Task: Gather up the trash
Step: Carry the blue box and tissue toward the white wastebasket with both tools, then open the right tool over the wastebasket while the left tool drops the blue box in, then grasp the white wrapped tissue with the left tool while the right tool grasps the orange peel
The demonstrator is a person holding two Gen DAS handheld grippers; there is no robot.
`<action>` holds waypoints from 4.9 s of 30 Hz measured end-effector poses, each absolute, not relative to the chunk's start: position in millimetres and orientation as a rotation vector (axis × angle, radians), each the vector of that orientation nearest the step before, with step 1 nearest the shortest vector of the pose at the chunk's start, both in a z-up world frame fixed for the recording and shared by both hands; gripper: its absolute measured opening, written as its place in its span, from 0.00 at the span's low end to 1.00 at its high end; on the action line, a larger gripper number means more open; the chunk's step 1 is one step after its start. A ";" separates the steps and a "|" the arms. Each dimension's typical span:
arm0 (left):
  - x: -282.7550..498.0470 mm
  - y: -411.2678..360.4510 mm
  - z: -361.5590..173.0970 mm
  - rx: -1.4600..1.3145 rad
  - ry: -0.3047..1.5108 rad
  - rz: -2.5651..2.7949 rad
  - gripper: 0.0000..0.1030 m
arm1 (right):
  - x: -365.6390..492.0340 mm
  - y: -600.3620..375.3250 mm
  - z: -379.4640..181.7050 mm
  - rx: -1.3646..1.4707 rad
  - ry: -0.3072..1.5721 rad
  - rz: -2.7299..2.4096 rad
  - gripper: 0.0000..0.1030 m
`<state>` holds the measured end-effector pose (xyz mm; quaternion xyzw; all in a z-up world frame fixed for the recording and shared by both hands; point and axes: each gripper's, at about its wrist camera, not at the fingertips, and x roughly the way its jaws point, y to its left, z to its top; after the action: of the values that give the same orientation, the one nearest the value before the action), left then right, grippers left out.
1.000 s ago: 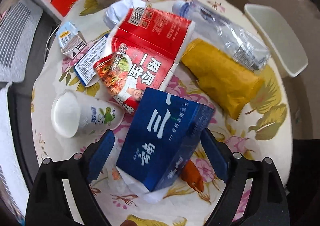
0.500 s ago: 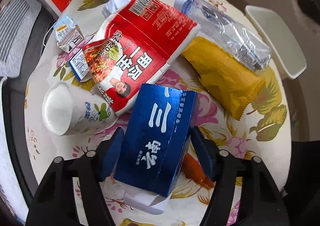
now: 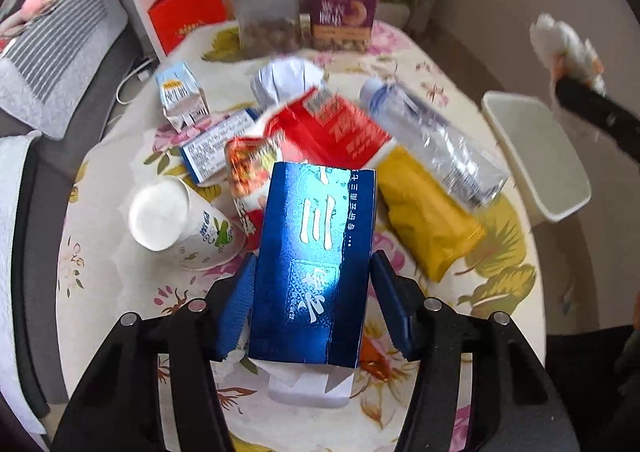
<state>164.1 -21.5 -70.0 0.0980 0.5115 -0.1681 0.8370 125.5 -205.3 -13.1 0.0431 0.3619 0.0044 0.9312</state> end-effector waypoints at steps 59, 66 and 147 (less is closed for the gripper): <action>164.2 -327.0 -12.3 0.036 0.842 -0.613 0.57 | 44.4 -489.4 22.6 0.444 0.547 -0.739 0.84; 158.0 -328.6 -13.0 0.090 0.803 -0.561 0.73 | 37.2 -486.8 26.7 0.405 0.503 -0.822 0.93; 144.2 93.8 -129.6 0.035 1.239 -0.153 0.39 | 158.0 -45.1 -145.7 -0.206 1.304 0.334 0.19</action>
<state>144.2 93.8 -129.6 0.0164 0.5799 -0.0719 0.8113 158.0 -45.1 -145.7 -0.0954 0.6026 0.1542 0.7771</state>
